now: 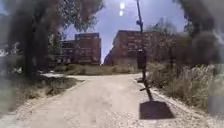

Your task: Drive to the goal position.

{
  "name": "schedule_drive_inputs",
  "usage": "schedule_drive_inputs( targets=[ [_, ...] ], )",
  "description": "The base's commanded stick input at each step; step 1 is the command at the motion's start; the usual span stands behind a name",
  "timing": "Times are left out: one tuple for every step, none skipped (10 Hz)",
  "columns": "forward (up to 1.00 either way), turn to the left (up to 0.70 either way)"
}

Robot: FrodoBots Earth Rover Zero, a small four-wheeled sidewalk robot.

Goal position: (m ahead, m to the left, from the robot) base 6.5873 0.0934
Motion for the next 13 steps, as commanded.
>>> schedule_drive_inputs(
  targets=[
    [0.85,0.00],
    [0.85,0.00],
    [0.85,0.00],
    [0.85,0.00],
    [0.85,0.00],
    [0.85,0.00],
    [0.85,0.00],
    [0.85,0.00],
    [0.85,0.00],
    [0.85,0.00],
    [0.85,0.00],
    [0.85,0.00],
    [0.85,0.00]
  ],
)
